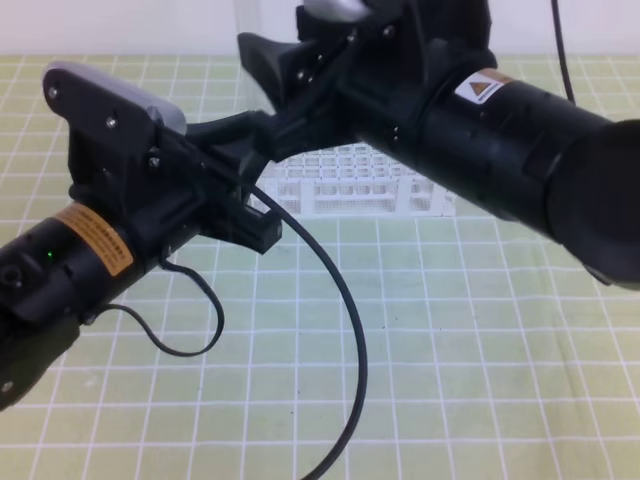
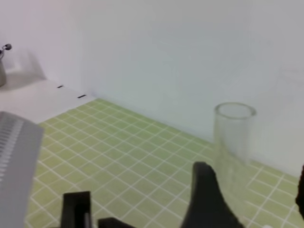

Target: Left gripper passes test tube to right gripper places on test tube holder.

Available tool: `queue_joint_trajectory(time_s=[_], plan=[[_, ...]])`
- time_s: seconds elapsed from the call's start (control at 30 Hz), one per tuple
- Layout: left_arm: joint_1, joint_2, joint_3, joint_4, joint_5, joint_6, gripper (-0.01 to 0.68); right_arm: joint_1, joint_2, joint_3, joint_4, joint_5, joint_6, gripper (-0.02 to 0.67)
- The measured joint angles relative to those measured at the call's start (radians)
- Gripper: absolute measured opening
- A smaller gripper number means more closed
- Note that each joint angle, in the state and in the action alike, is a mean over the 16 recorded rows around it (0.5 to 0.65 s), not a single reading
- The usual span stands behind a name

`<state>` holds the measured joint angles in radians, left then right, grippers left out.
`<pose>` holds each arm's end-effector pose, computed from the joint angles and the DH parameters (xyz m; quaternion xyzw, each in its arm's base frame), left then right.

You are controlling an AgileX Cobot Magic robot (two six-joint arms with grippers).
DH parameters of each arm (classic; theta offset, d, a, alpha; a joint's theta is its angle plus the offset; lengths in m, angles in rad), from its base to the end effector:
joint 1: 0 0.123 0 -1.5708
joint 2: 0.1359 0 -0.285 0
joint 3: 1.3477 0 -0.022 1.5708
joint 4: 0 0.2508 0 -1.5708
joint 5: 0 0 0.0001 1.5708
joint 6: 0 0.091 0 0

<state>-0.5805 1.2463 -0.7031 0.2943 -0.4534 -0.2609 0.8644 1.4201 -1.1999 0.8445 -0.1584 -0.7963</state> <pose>0.2208 -0.1586 0.3104 0.2484 0.6694 -0.2418 0.6571 0.2273 0.2499 0.3940 -0.2482 0.6723 0.2667 0.6444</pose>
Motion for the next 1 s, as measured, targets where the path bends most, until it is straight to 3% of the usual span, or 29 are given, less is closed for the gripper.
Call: queue_joint_trajectory(time_s=[0.17, 0.6, 1.0], plan=[[0.000, 0.001, 0.000, 0.002, -0.005, -0.005, 0.071, 0.012, 0.006, -0.005, -0.016, -0.026, -0.001, 0.369], [0.000, 0.001, 0.000, 0.002, -0.008, -0.033, 0.071, 0.020, 0.032, -0.005, -0.041, -0.086, 0.006, 0.371], [0.000, 0.000, 0.000, 0.000, -0.012, -0.038, 0.053, 0.021, 0.041, -0.006, -0.152, -0.123, 0.137, 0.373]])
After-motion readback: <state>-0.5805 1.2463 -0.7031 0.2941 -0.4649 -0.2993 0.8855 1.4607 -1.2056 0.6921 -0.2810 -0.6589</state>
